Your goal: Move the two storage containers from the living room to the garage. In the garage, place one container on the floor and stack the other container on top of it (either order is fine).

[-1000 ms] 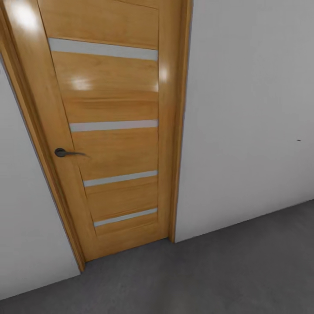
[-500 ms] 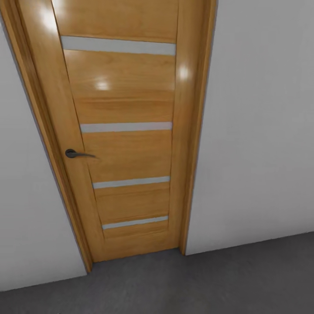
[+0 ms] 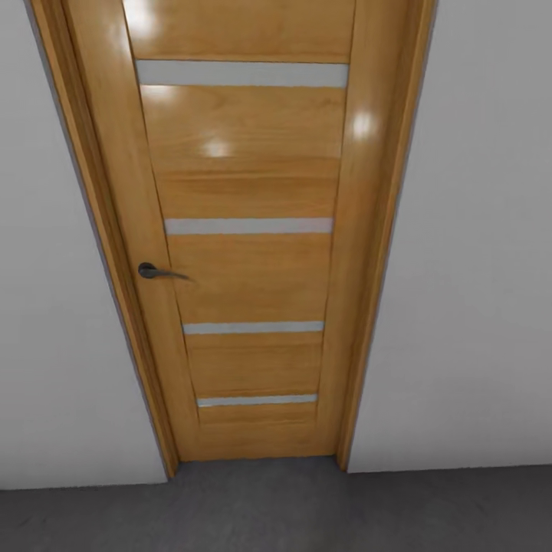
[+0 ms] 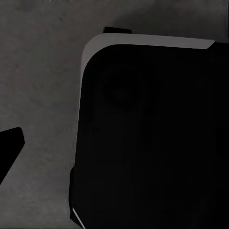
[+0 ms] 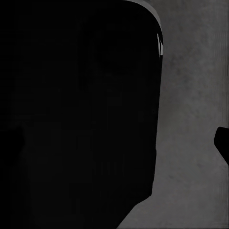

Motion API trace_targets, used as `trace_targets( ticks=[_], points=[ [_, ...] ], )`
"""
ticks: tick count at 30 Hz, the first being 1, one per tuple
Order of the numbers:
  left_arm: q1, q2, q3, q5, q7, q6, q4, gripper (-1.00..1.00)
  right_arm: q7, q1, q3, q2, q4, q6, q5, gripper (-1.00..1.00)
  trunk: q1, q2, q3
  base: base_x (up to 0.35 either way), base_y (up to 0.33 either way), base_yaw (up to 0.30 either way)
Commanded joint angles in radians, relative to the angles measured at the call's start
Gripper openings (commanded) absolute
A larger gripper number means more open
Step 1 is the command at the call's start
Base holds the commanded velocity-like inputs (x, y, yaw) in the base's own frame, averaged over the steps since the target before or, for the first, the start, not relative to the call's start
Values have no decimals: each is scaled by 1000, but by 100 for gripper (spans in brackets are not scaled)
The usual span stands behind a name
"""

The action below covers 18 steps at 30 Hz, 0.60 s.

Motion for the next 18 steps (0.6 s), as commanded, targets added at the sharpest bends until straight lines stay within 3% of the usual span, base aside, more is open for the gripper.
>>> trace_targets(
  ticks=[1,18],
  points=[
    [0,0,0,9,1,-2,0,100,0,0,0,0,0,-3,1,100,0,0,-1,190,-127,270],
    [0,1,0,9,1,-2,0,100,0,0,0,0,0,-3,1,100,0,0,-1,155,-93,269]
  ],
)
